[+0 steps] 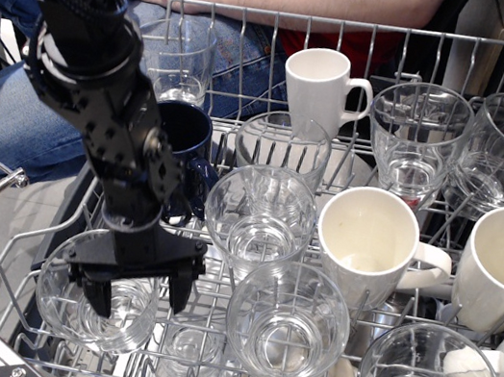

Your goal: Pick up glass cup

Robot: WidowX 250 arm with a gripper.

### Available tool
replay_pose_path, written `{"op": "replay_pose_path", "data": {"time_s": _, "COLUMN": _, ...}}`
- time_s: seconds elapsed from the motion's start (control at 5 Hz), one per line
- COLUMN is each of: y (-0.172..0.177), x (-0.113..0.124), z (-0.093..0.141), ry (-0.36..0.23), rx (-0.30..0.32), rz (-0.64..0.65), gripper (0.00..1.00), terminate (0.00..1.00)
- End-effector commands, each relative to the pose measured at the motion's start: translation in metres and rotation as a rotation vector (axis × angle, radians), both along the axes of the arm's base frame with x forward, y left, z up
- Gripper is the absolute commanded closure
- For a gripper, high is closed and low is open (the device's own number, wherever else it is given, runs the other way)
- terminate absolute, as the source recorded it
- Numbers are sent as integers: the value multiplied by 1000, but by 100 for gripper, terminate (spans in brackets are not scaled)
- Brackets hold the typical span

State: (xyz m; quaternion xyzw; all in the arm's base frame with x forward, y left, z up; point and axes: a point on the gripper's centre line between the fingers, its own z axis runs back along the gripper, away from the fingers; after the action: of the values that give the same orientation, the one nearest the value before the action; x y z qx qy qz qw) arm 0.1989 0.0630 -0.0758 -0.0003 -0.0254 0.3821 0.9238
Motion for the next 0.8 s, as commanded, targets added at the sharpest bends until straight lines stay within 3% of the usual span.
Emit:
{"op": "replay_pose_path", "data": {"time_s": 0.0, "y": 2, "x": -4, "z": -7, "ry": -47, "rx": 8, "rz": 16, "gripper": 100, "terminate": 0}}
{"op": "replay_pose_path", "data": {"time_s": 0.2, "y": 3, "x": -3, "z": -7, "ry": -48, "rx": 1, "rz": 22, "gripper": 100, "terminate": 0}}
{"op": "replay_pose_path", "data": {"time_s": 0.6, "y": 5, "x": 8, "z": 0, "ry": -35, "rx": 56, "rz": -3, "gripper": 100, "terminate": 0}}
